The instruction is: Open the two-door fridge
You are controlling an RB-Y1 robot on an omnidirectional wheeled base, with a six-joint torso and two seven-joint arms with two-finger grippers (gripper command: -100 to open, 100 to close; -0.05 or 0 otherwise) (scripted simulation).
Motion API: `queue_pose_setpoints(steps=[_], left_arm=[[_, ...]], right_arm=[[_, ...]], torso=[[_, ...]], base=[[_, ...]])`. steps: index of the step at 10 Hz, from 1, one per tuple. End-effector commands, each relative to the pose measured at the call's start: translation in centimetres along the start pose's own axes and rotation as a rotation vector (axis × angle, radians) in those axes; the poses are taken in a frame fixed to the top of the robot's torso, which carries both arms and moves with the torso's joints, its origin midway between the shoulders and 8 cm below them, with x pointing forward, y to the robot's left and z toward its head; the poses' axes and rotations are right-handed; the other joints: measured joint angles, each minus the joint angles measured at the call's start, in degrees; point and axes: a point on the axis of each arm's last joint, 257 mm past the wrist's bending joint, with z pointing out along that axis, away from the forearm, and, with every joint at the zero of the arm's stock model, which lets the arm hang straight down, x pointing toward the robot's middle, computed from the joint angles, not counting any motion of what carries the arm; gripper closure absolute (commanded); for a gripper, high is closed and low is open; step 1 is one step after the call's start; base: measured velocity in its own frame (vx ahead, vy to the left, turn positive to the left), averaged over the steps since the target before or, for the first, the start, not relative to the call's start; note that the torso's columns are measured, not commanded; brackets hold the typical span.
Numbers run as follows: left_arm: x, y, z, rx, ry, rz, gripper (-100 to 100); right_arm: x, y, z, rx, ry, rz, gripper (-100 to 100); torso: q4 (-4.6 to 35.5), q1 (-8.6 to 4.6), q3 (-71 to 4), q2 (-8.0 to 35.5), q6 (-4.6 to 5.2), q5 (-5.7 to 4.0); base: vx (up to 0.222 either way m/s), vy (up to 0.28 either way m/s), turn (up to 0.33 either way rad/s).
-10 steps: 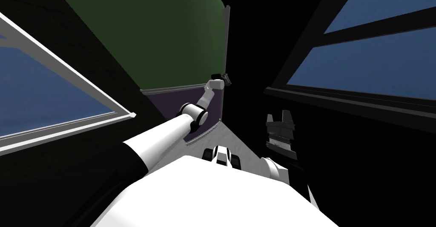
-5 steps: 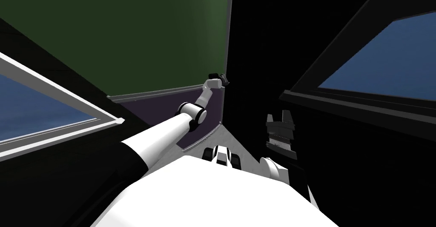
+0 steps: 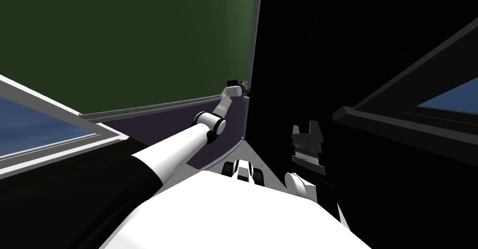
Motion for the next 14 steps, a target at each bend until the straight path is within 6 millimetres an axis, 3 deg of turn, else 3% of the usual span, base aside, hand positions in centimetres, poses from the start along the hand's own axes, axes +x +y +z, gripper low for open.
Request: queue_pose_setpoints(steps=[1, 2, 6, 10, 11, 12, 14], left_arm=[[2.4, 2.0, -0.2, -0.036, 0.041, 0.001, -100], [2.4, 2.0, -0.2, -0.036, 0.041, 0.001, -100], [9.0, 7.5, -1.4, -0.143, 0.164, -0.001, -100], [15.7, 12.8, -3.8, -0.254, 0.298, -0.001, -100], [14.7, 12.1, -3.3, -0.236, 0.276, -0.003, -100], [14.0, 11.5, -3.1, -0.226, 0.263, -0.001, 100], [10.6, 8.8, -1.8, -0.171, 0.196, -0.001, 100]], right_arm=[[0.0, 0.0, 0.0, 0.000, 0.000, 0.000, 0], [0.0, 0.0, 0.0, 0.000, 0.000, 0.000, 0], [0.0, 0.0, 0.0, 0.000, 0.000, 0.000, 0], [0.0, 0.0, 0.0, 0.000, 0.000, 0.000, 0], [0.0, 0.0, 0.0, 0.000, 0.000, 0.000, 0], [0.0, 0.0, 0.0, 0.000, 0.000, 0.000, 0], [0.0, 0.0, 0.0, 0.000, 0.001, 0.000, 0]], torso=[[0.0, 0.08, -0.1, -0.2, 0.02, 0.03], [-0.1, 0.13, -0.3, -0.4, 0.03, 0.03], [-0.2, 0.05, -0.5, -0.7, 0.10, 0.00], [-0.2, 0.14, -0.4, -0.6, 0.12, 0.03], [-0.2, 0.16, -0.3, -0.5, 0.13, 0.03], [-0.2, 0.31, -0.3, -0.4, 0.18, 0.06], [-0.2, 0.10, -0.3, -0.4, 0.41, -0.04]], base=[[0.079, -0.062, 0.328], [0.063, -0.061, 0.131], [0.105, -0.096, 0.373], [0.107, -0.131, 0.432], [0.046, -0.060, 0.074], [-0.022, 0.030, -0.326], [-0.092, 0.119, -0.389]])
